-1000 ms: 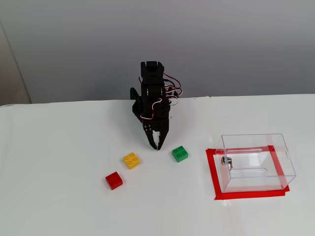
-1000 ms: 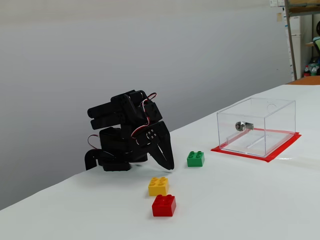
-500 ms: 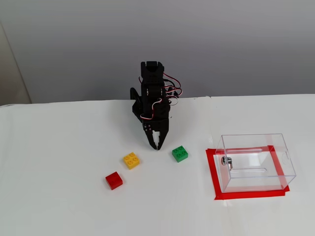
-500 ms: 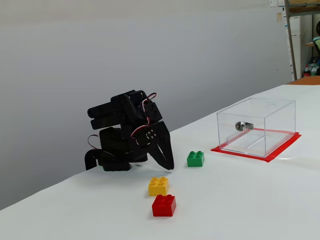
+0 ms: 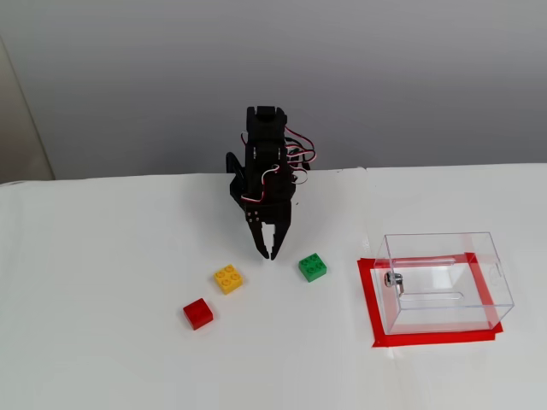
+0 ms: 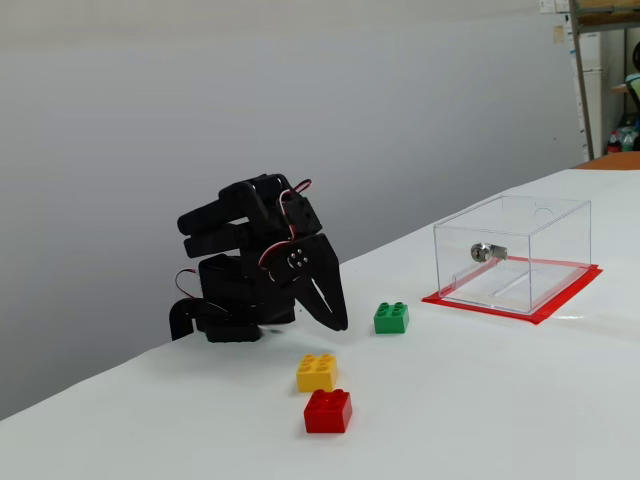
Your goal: Pick the green lego brick and place it into the transparent box
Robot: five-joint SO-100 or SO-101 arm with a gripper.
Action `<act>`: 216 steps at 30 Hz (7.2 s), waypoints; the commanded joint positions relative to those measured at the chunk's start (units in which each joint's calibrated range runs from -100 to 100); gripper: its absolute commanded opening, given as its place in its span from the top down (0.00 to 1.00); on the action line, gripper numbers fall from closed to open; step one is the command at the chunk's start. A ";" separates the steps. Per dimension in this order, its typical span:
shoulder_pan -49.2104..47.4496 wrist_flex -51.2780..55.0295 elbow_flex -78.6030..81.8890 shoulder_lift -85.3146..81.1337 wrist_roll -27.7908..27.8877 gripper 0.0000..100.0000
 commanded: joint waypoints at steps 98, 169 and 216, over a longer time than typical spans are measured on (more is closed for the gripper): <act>-39.75 -9.80 -30.06 50.58 -3.60 0.58; -43.07 -25.38 -32.23 77.39 -3.87 0.72; -42.48 -21.81 -37.20 39.72 -3.45 0.91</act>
